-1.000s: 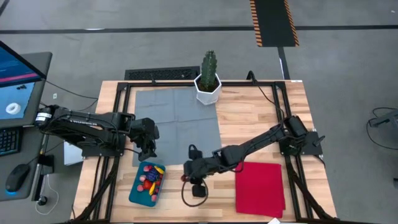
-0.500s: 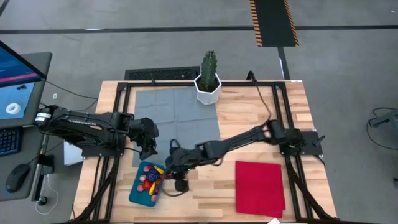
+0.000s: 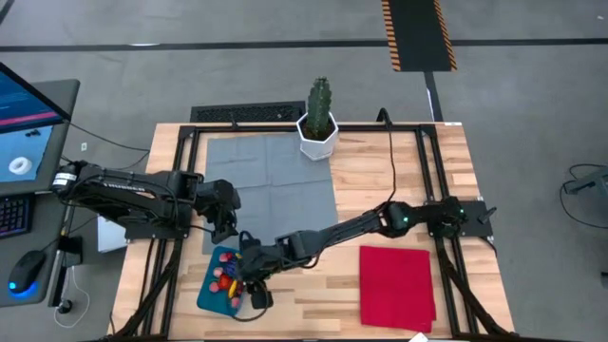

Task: Pick and placing Produce into tupperware
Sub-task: Put the cherry into the blue bin, then return to Home Position

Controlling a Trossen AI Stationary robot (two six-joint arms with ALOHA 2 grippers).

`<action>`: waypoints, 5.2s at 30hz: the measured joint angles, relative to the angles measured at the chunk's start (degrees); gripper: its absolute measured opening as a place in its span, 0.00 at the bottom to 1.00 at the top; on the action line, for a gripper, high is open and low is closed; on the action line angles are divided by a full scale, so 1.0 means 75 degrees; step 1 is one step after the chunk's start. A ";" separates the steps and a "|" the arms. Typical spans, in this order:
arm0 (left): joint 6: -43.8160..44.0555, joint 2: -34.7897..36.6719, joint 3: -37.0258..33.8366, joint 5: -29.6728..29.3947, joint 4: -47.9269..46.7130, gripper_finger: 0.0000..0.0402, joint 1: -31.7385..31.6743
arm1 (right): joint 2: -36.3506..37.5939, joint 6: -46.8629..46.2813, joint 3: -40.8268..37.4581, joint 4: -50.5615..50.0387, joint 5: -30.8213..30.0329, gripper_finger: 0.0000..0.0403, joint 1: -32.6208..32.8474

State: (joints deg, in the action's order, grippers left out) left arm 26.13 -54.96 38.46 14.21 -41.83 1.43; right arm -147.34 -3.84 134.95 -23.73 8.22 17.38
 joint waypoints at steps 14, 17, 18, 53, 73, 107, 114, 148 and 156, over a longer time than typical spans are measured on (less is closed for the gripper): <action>-0.0634 0.0000 0.0000 -0.0312 0.0198 0.56 0.0000 | 0.0940 0.0516 -0.0026 -0.1218 -0.0502 0.73 -0.0469; -0.0869 0.0000 0.0000 -0.0420 0.0548 0.56 -0.0005 | 0.1295 0.0705 -0.0048 -0.1849 -0.0476 0.74 -0.0421; -0.0959 0.0000 0.0000 -0.0391 0.0659 0.56 -0.0005 | 0.1414 0.0745 -0.0047 -0.1912 -0.0479 0.74 -0.0406; -0.1809 0.1049 -0.0009 -0.0347 0.0679 0.56 -0.0119 | 1.1674 -0.0010 -0.9345 0.0623 -0.3747 0.74 0.0691; -0.2388 0.1035 -0.0006 -0.0220 0.0351 0.56 -0.0555 | 1.5247 -0.0149 -1.3855 0.2248 -0.4107 0.74 0.1286; -0.0449 0.1032 -0.0006 -0.1700 -0.0961 0.56 -0.0726 | 1.1480 -0.2441 -1.3911 0.2658 -0.6290 0.74 0.0747; -0.0804 0.1032 -0.0006 -0.2032 -0.0809 0.56 -0.0725 | 1.0077 -0.2723 -1.3906 0.3087 -0.6104 0.74 0.0340; -0.0577 0.1032 -0.0001 -0.1477 -0.0071 0.56 -0.0714 | 1.2156 -0.0292 -1.4395 0.4773 -0.3533 0.74 -0.0887; -0.0926 0.1032 -0.0003 -0.1524 0.0308 0.56 -0.0716 | 1.5270 0.0576 -1.6374 0.6044 -0.3533 0.74 0.0596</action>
State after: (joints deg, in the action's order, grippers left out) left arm 19.18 -47.22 38.44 2.78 -39.52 -3.95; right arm -32.82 0.49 12.14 21.60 -18.28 21.85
